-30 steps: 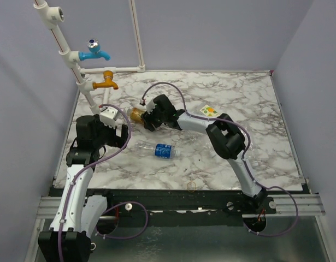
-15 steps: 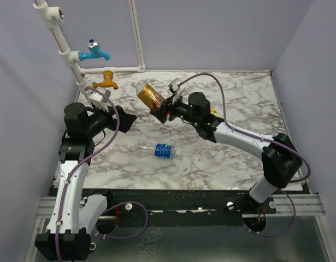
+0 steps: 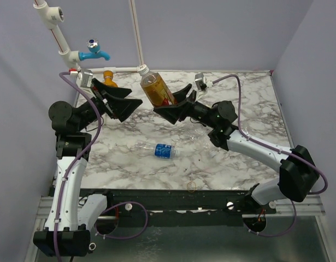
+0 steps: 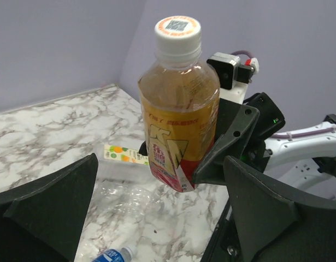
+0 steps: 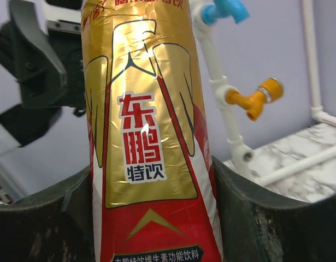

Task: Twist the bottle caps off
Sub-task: Pick up the plastic bottle at the center of the board, then unscrew the bottle cap from the plastic bottle.

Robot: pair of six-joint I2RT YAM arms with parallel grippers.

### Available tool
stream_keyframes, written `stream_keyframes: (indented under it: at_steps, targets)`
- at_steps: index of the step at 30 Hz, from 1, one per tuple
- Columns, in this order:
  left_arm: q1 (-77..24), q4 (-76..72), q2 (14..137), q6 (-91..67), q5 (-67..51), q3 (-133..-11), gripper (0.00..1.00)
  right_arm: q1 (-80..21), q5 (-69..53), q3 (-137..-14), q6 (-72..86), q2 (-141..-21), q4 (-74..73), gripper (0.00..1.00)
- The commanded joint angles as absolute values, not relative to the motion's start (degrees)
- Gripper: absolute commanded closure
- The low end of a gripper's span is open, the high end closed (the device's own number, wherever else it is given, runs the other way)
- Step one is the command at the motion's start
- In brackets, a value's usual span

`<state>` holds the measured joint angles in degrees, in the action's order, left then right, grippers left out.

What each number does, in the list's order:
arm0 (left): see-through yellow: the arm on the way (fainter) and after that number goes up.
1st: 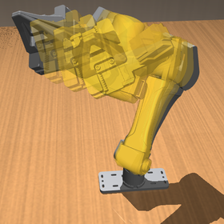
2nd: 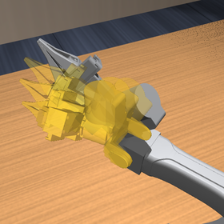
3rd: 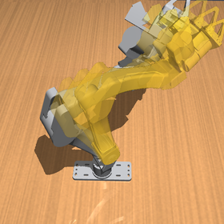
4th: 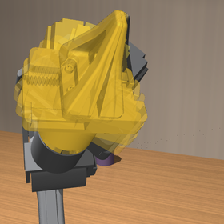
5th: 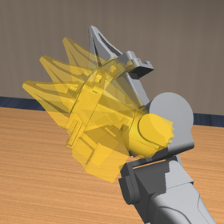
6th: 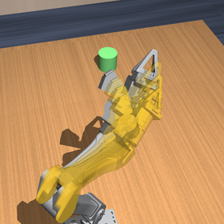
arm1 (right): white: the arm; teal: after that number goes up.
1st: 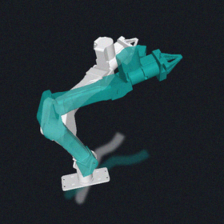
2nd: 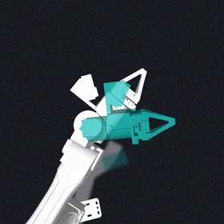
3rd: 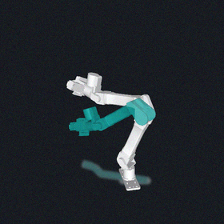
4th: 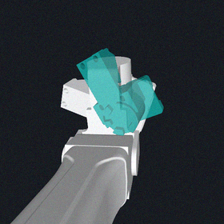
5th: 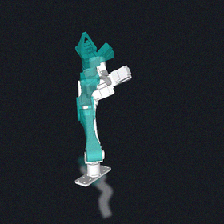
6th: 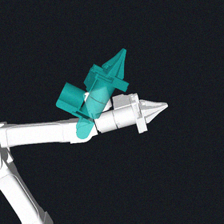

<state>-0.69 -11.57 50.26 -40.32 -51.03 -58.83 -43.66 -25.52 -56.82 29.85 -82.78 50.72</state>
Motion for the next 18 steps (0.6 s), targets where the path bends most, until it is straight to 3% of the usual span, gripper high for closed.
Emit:
stream_keyframes:
  at_steps: [1,18]
  targets:
    - [-1.3,-18.9,50.6,-47.4,-58.9,-58.6,0.01,-43.5,-33.9,-57.5,39.1,-82.7,61.2,0.45]
    - [-8.0,-22.8,53.3,-45.5,-56.5,-60.2,0.01,-43.6,-40.3,-65.3,52.0,-93.3,72.1,0.48]
